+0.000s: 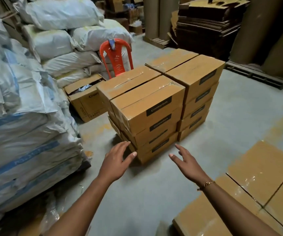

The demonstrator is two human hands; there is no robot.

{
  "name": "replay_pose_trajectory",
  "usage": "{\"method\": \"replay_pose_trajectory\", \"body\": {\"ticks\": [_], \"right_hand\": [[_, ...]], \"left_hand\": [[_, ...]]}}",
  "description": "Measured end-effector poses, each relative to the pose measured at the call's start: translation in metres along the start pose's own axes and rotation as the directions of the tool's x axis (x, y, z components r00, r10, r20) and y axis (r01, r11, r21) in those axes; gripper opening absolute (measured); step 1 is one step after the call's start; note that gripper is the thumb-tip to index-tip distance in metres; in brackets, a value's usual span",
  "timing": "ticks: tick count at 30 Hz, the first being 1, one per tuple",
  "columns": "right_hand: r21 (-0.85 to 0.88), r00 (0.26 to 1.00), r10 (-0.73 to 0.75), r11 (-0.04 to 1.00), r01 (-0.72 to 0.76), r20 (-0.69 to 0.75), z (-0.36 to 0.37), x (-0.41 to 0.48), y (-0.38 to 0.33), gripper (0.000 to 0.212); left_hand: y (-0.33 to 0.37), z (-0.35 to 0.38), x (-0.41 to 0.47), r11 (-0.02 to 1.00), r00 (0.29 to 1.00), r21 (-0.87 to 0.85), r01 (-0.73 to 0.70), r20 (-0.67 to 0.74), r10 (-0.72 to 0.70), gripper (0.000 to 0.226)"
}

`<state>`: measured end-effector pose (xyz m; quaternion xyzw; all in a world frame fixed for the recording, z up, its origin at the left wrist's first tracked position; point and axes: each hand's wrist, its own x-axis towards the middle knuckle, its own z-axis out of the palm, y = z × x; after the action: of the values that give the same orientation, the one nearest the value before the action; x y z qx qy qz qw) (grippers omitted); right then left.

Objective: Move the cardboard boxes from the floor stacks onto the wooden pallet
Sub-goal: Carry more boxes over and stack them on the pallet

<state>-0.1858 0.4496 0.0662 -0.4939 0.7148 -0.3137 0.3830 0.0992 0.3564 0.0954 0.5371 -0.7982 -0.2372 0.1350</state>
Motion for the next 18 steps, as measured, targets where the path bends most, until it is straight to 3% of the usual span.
{"method": "replay_pose_trajectory", "body": {"ticks": [12,18], "right_hand": [[0.014,0.991,0.121,0.992,-0.122,0.059,0.024,0.145,-0.037,0.082],[0.133,0.966,0.257,0.957,-0.259,0.035,0.062,0.259,-0.053,0.077]], "left_hand": [[-0.051,-0.018,0.200,0.998,0.995,-0.051,-0.029,0.090,0.033,0.064],[-0.115,-0.029,0.339,0.997,0.982,-0.060,-0.055,0.176,0.065,0.059]]}}
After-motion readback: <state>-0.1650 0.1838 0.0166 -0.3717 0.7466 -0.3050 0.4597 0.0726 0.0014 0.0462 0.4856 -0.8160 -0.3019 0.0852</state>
